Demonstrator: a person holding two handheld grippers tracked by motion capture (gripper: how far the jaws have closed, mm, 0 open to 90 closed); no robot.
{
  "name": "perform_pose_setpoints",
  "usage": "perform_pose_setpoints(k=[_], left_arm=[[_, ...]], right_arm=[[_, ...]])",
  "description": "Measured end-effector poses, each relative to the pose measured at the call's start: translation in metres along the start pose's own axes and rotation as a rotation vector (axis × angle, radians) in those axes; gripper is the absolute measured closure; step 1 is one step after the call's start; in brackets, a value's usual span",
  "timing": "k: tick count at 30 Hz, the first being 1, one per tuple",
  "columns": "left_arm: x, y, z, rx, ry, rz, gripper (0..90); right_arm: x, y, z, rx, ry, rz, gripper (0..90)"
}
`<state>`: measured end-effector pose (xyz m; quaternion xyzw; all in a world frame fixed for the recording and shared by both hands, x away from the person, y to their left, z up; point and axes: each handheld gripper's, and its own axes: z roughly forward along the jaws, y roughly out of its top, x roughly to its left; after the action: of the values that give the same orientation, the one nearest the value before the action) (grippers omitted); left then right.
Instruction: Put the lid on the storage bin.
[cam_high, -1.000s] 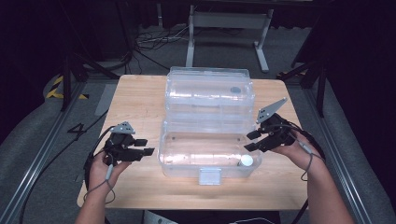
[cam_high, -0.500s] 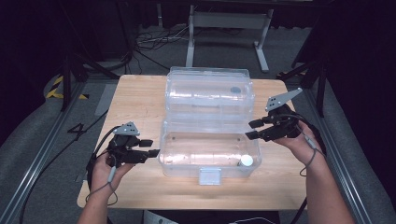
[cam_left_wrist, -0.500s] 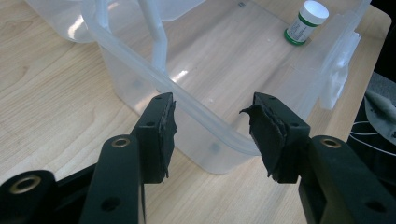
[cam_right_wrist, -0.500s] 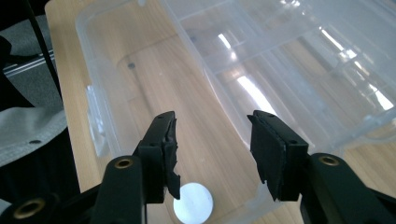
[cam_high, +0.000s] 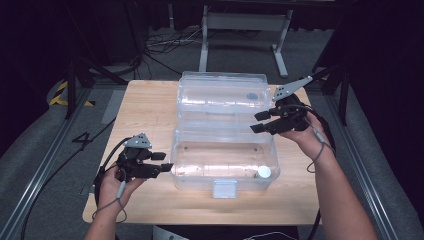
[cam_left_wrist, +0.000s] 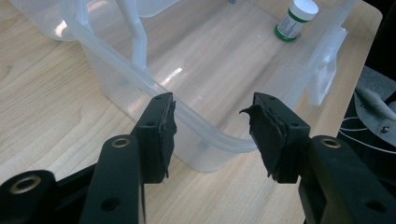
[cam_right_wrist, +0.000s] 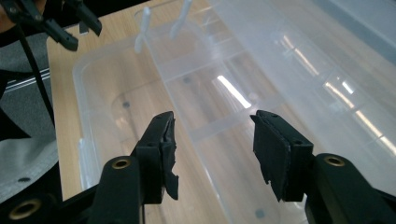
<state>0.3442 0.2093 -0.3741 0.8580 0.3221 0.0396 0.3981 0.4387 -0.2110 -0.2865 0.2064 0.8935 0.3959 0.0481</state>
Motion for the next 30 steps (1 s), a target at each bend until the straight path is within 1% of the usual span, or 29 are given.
perform_pose_setpoints(k=[5, 9, 12, 16, 18, 20, 23, 27, 29, 30], left_arm=[[-0.001, -0.001, 0.0, 0.003, -0.001, 0.0, 50.4], [-0.002, -0.002, 0.0, 0.004, 0.0, -0.005, 50.5], [-0.003, -0.002, 0.0, 0.005, 0.0, 0.0, 50.4], [-0.004, -0.001, 0.0, 0.005, -0.003, 0.003, 50.4], [-0.004, -0.001, 0.001, 0.005, -0.004, 0.003, 50.4], [-0.004, -0.001, 0.001, 0.007, -0.004, 0.004, 50.4], [-0.004, -0.001, 0.001, 0.01, -0.003, 0.009, 50.3], [-0.005, -0.001, 0.001, 0.01, -0.007, 0.005, 50.4], [-0.005, -0.001, 0.002, 0.013, -0.009, 0.014, 50.3], [-0.005, -0.001, 0.002, 0.013, -0.009, 0.014, 50.3]], right_arm=[[-0.005, 0.012, 0.004, -0.019, -0.004, -0.003, 50.4], [-0.011, 0.022, 0.011, -0.009, -0.001, -0.013, 51.1], [-0.014, 0.028, 0.015, -0.021, 0.009, -0.023, 51.1], [-0.018, 0.035, 0.02, -0.006, 0.0, -0.027, 51.1], [-0.019, 0.039, 0.024, -0.007, -0.002, -0.028, 50.6], [-0.021, 0.042, 0.028, -0.017, -0.005, -0.037, 48.1], [-0.025, 0.044, 0.035, -0.032, 0.001, -0.042, 48.1], [-0.028, 0.047, 0.045, -0.03, 0.002, -0.035, 49.0], [-0.03, 0.048, 0.05, -0.026, 0.004, -0.034, 49.2], [-0.03, 0.048, 0.05, -0.026, 0.004, -0.034, 49.2]])
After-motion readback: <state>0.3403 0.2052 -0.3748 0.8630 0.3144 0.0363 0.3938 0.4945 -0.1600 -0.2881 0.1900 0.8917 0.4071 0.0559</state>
